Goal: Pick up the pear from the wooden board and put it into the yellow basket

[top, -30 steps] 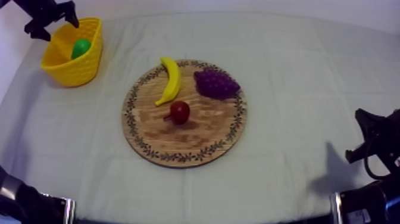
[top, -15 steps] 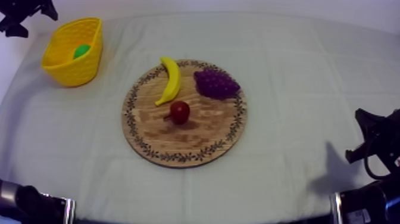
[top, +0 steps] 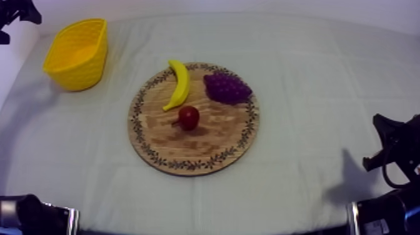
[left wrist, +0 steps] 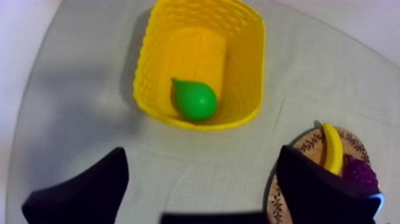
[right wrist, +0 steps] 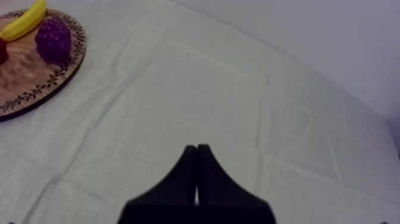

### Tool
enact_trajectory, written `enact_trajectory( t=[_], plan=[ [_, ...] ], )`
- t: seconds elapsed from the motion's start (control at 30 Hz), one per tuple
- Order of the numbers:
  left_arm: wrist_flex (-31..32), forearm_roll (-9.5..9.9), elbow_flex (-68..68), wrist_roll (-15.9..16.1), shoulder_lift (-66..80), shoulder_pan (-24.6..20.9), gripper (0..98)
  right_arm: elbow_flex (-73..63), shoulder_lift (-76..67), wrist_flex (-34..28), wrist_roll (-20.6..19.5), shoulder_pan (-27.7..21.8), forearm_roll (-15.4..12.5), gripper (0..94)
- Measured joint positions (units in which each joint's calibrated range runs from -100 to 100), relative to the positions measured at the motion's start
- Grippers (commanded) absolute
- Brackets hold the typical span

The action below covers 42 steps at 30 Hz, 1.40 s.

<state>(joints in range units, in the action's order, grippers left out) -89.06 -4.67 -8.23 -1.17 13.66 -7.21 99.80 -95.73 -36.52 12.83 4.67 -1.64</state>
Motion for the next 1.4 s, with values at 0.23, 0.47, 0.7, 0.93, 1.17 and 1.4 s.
enact_trajectory(
  t=[0.23,0.47,0.7,0.93,1.17,1.4],
  plan=[
    [1.66,-0.78,-6.06,-0.07,8.0,0.26,73.0,0.0,0.0,0.0,0.0,0.0,0.0,0.2],
    [6.13,-0.99,-12.51,-0.11,16.26,0.73,59.3,0.0,0.0,0.0,0.0,0.0,0.0,0.2],
    [14.03,-0.88,-21.86,-0.35,26.22,1.81,48.1,0.0,0.0,0.0,0.0,0.0,0.0,0.2],
    [21.65,0.12,-33.61,-2.13,37.03,2.52,35.7,0.0,0.0,0.0,0.0,0.0,0.0,0.2],
    [29.54,-0.68,-45.44,-3.24,48.44,2.78,28.0,0.0,0.0,0.0,0.0,0.0,0.0,0.2],
    [38.51,-1.78,-57.26,-3.86,58.58,3.51,16.0,0.0,0.0,0.0,0.0,0.0,0.0,0.2]
  ],
)
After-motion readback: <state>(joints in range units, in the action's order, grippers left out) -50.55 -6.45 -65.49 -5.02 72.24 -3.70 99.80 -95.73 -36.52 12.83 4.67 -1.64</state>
